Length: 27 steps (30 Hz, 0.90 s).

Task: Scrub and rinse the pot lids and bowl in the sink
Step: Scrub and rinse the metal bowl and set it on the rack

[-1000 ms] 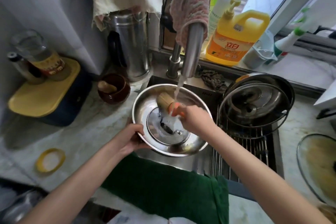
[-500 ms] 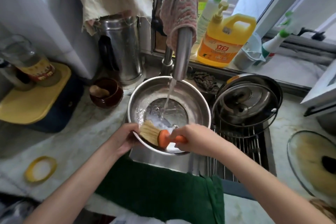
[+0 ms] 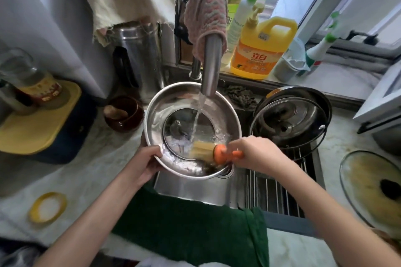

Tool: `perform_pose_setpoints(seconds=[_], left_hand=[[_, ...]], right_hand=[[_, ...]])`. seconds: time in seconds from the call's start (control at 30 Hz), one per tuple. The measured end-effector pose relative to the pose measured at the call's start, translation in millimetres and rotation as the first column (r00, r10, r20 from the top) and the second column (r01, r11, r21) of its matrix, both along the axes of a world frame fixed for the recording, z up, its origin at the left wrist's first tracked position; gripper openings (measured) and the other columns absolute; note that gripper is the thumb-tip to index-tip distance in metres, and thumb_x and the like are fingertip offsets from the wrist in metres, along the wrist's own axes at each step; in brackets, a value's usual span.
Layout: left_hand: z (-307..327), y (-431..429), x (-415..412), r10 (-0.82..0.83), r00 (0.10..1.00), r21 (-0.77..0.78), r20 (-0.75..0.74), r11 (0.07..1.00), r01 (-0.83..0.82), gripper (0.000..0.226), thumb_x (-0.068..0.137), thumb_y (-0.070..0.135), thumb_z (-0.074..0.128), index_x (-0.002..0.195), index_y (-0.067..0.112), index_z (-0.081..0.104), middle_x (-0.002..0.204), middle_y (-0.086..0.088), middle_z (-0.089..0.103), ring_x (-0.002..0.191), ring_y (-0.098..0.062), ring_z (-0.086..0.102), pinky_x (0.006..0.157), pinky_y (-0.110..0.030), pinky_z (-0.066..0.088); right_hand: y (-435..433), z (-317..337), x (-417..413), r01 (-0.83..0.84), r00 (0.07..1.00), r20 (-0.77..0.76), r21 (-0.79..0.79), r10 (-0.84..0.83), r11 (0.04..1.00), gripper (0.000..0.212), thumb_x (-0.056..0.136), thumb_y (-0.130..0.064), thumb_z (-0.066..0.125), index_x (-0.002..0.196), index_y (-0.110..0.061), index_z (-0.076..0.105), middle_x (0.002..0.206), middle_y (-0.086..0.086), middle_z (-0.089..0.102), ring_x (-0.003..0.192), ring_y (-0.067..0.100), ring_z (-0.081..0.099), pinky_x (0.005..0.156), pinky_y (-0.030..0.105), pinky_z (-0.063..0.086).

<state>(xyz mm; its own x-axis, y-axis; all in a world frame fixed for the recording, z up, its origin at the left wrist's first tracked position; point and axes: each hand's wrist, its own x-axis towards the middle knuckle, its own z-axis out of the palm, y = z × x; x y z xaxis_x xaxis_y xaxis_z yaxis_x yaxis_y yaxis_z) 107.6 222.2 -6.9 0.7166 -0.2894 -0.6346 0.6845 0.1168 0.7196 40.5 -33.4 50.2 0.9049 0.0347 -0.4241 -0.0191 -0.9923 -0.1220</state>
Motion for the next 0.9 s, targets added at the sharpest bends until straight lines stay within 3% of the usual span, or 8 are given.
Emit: perform_pose_setpoints(seconds=[0.1,0.2,0.33,0.47,0.57,0.67,0.8,0.9], left_hand=[[-0.8,0.1,4.2,-0.018,0.998,-0.020,0.060,1.000,0.020,0.090,0.052,0.001,0.048,0.141,0.011,0.038,0.119,-0.028,0.057,0.071,-0.024,0.066,0.044,-0.037,0.055],[7.6,-5.4,2.9,-0.069,0.987,-0.051,0.146,0.996,0.077,0.093,0.056,-0.001,0.048,0.141,0.033,0.034,0.126,-0.019,0.056,0.085,-0.029,0.068,0.046,-0.040,0.056],[13.1,-15.9,0.2,-0.097,0.960,-0.018,0.262,0.994,0.105,0.092,0.079,-0.015,0.050,0.136,0.053,0.026,0.132,-0.001,0.049,0.107,-0.039,0.059,0.047,-0.039,0.055],[-5.3,-23.5,-2.0,-0.049,0.950,0.027,0.310,0.999,0.043,0.092,0.080,-0.007,0.056,0.138,0.056,0.024,0.143,0.001,0.042,0.125,-0.040,0.048,0.053,-0.038,0.056],[-6.3,-28.1,-4.9,-0.038,0.948,0.036,0.317,0.999,0.028,0.097,0.067,-0.001,0.055,0.137,0.058,0.023,0.147,0.000,0.038,0.122,-0.036,0.052,0.055,-0.032,0.053],[-3.0,-27.7,-6.2,-0.003,0.967,0.006,0.256,1.000,0.001,0.100,0.057,0.000,0.049,0.137,0.056,0.026,0.139,-0.001,0.048,0.112,-0.032,0.058,0.054,-0.034,0.053],[8.7,-18.8,-4.3,-0.040,0.965,0.001,0.261,0.999,0.041,0.095,0.080,-0.012,0.050,0.141,0.053,0.020,0.141,0.006,0.043,0.110,-0.027,0.057,0.049,-0.042,0.054],[16.3,-10.9,-6.6,-0.138,0.959,0.028,0.249,0.990,0.135,0.094,0.082,-0.010,0.050,0.139,0.057,0.018,0.141,0.006,0.040,0.114,-0.030,0.055,0.049,-0.043,0.055]], right_hand=[[-4.8,-7.4,7.0,0.148,0.975,0.188,-0.134,-0.122,0.980,0.038,0.091,-0.035,0.053,0.128,-0.041,0.051,0.109,0.005,0.065,0.098,0.030,0.064,0.074,0.033,0.045],[7.9,-17.8,8.7,0.271,0.941,0.259,-0.186,-0.219,0.944,0.039,0.096,-0.024,0.046,0.134,-0.032,0.046,0.106,0.005,0.064,0.094,0.031,0.064,0.065,0.033,0.039],[23.6,-14.3,4.3,0.366,0.930,0.058,-0.180,-0.362,0.913,0.030,0.091,-0.012,0.048,0.119,-0.020,0.057,0.112,0.007,0.064,0.102,0.030,0.062,0.073,0.032,0.042],[37.9,-4.0,-4.4,0.328,0.911,-0.316,0.163,-0.266,0.931,0.030,0.083,-0.029,0.066,0.113,-0.026,0.064,0.096,0.002,0.069,0.077,0.019,0.066,0.066,0.030,0.051],[42.3,1.7,-2.4,0.411,0.895,-0.392,0.540,-0.212,0.735,0.024,0.082,-0.023,0.069,0.104,-0.032,0.067,0.071,0.001,0.064,0.047,0.013,0.049,0.042,0.023,0.038],[36.3,1.5,-0.1,0.472,0.870,-0.458,0.664,-0.184,0.580,0.023,0.084,-0.018,0.067,0.099,-0.035,0.066,0.069,0.001,0.061,0.041,0.010,0.043,0.036,0.019,0.032],[3.3,-6.5,14.1,0.381,0.847,-0.500,0.337,-0.179,0.861,0.025,0.080,-0.024,0.070,0.104,-0.031,0.068,0.072,-0.001,0.064,0.044,0.009,0.048,0.041,0.020,0.038],[-18.4,-5.4,31.3,0.259,0.934,-0.255,-0.003,-0.251,0.966,0.023,0.082,-0.037,0.069,0.104,-0.031,0.069,0.093,0.000,0.068,0.073,0.017,0.062,0.059,0.023,0.043]])
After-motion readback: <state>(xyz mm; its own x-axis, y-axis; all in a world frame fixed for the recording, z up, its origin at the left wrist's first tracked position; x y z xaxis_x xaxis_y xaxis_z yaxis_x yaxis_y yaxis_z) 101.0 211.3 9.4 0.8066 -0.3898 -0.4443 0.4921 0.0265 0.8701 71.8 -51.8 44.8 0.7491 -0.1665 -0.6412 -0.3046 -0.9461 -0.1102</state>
